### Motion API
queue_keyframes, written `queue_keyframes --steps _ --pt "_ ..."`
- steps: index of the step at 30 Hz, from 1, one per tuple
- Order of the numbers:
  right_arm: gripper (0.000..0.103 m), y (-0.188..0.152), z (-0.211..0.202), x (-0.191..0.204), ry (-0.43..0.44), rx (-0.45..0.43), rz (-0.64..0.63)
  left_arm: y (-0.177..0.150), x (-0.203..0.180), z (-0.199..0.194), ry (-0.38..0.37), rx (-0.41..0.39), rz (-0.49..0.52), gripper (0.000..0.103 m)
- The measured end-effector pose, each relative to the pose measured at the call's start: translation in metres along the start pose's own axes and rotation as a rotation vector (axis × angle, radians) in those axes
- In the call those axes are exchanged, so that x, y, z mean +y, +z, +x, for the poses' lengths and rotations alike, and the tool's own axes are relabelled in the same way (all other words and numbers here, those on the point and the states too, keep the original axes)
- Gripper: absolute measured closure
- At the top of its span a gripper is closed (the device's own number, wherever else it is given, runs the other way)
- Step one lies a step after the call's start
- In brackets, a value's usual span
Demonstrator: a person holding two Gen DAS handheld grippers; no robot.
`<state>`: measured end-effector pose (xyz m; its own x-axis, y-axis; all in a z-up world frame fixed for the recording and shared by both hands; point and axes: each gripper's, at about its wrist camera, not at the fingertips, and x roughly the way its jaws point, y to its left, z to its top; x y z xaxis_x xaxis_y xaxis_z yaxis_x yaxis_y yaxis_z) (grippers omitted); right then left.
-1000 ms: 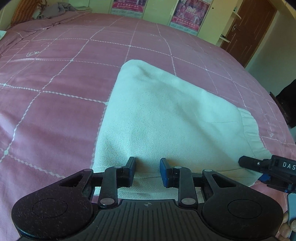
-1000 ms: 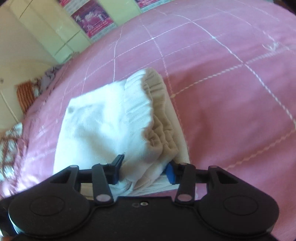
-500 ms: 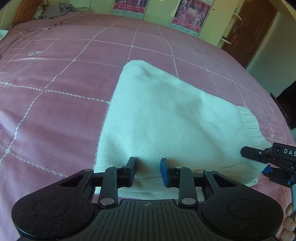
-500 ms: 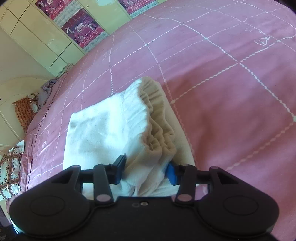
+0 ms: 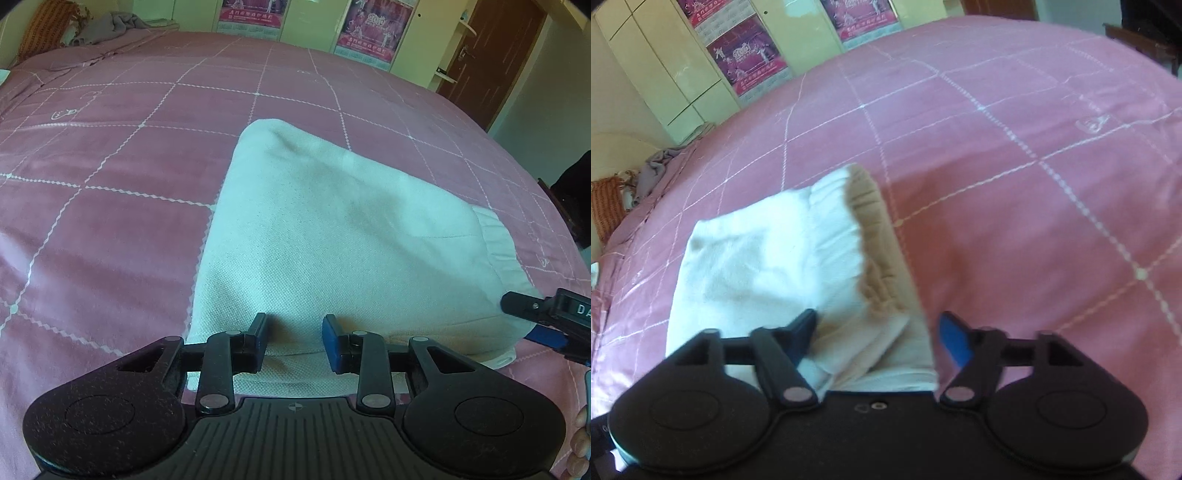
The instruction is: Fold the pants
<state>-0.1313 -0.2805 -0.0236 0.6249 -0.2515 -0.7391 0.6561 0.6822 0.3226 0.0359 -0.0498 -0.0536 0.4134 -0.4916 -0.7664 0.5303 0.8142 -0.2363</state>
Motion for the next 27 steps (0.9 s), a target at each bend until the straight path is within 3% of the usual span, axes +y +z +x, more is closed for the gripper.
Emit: queue_keyframes --steps 2,5,8,13,18,21,23,26,27 --pt "0.029 0.001 -0.014 -0.001 0.011 -0.039 -0.012 0.005 0.004 -0.002 -0.008 0.011 -0.019 0.07" --pt "0.059 0.009 -0.031 0.006 -0.004 -0.112 -0.063 0.016 0.003 -0.01 -0.017 -0.015 -0.022 0.069" --pt "0.068 0.024 -0.037 0.025 0.03 -0.172 -0.137 0.032 -0.005 -0.014 -0.038 -0.042 -0.005 0.069" --pt "0.068 0.044 -0.01 0.065 0.051 -0.135 -0.258 0.063 -0.024 0.011 -0.03 -0.002 0.045 0.069" --pt "0.068 0.055 0.026 0.088 -0.013 -0.114 -0.346 0.085 -0.031 0.049 0.011 0.027 0.068 0.069" --pt "0.068 0.059 0.045 0.089 -0.052 -0.104 -0.38 0.095 -0.028 0.082 0.021 0.099 0.063 0.069" --pt "0.068 0.057 0.074 0.077 -0.119 -0.034 -0.391 0.099 -0.025 0.095 0.013 0.118 0.052 0.07" --pt "0.044 0.056 0.087 0.05 -0.111 -0.038 -0.3 0.104 -0.028 0.104 0.016 0.106 0.051 0.07" --pt "0.042 0.056 0.091 0.043 -0.104 -0.018 -0.26 0.104 -0.028 0.108 0.016 0.1 0.053 0.07"
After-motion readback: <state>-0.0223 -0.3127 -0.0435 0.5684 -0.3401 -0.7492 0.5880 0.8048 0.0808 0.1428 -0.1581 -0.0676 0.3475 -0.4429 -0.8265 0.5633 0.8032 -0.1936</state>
